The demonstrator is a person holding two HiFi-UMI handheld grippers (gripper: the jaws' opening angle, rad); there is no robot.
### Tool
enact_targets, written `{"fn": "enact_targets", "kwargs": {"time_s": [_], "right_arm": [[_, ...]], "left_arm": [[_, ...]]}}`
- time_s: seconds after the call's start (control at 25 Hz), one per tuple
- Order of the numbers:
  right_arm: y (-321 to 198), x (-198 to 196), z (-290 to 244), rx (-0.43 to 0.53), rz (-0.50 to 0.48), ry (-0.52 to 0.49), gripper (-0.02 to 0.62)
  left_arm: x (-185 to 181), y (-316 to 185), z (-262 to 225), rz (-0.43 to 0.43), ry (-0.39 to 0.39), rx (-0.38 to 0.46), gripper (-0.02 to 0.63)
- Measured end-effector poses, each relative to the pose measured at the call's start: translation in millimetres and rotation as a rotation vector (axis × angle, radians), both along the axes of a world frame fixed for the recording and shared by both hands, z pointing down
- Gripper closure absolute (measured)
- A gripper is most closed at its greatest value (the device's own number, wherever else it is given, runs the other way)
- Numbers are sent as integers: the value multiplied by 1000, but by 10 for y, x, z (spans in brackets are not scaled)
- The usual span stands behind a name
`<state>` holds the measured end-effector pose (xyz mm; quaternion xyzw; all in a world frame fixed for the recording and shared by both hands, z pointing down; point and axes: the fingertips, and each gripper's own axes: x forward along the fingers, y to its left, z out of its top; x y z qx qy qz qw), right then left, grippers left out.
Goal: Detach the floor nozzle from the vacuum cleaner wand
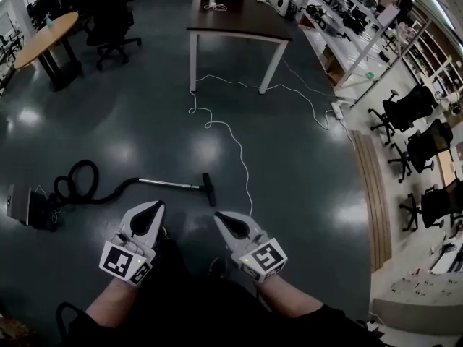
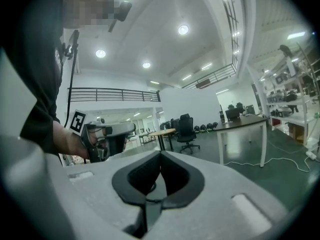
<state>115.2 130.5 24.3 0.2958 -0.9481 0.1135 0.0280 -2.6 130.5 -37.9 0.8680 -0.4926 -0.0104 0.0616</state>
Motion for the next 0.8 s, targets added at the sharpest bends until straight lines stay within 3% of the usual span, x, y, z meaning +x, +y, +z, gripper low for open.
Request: {"fn": "enact_targets", "kwargs": {"time_s": [0.48,0.8], "right_arm": [[-968,-870,304,-61,149,175,594],[-1567,-1025,949,-108,158,192,580]], "left_arm": [[-1042,-1251,687,99,1,-75,604],[-1320,-1961,1377,78,-72,-119,604]]}}
